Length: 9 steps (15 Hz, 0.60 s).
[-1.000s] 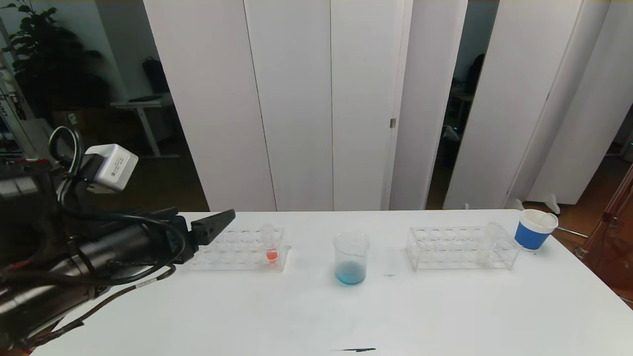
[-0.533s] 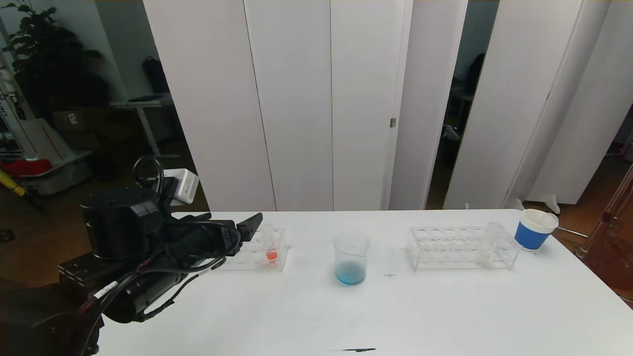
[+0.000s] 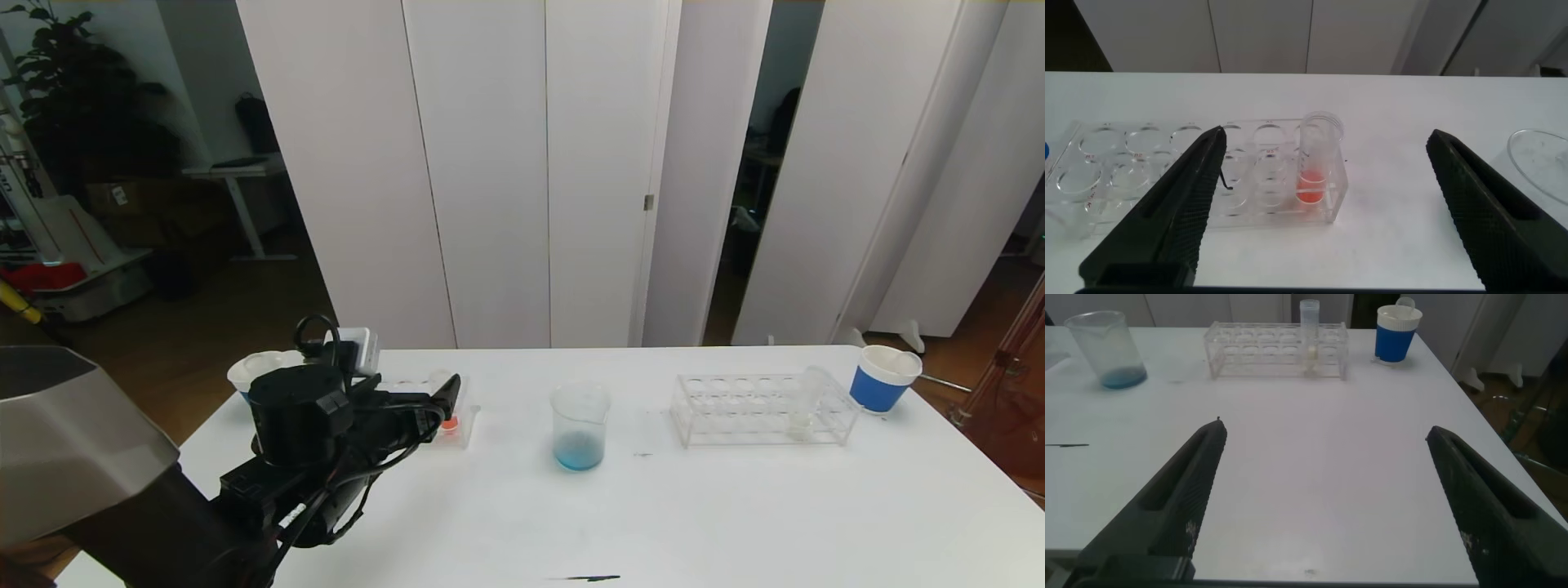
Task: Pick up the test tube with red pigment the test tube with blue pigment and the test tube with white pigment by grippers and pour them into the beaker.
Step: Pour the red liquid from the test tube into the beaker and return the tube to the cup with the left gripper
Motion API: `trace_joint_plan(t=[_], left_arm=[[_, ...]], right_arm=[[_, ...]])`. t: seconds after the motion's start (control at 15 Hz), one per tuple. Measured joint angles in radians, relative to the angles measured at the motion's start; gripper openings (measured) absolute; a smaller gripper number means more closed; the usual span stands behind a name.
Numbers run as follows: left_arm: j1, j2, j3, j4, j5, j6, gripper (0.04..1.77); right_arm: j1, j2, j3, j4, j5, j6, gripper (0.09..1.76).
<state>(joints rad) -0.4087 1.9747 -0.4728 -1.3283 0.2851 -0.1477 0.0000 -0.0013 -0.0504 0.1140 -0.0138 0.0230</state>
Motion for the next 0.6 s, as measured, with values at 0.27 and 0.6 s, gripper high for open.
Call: trace_joint_plan(t=[0.27,0.6], left_arm=[[-0.018,0.105,0.009,-0.127,0.032,0.037,1.75],[-0.001,0.218,-0.016,-0.232,0.038,0.085,1.75]], right_arm=[[0.0,0.0,0.0,0.0,0.0,0.0,1.75],[0.0,0.0,0.0,0.0,0.0,0.0,1.75]])
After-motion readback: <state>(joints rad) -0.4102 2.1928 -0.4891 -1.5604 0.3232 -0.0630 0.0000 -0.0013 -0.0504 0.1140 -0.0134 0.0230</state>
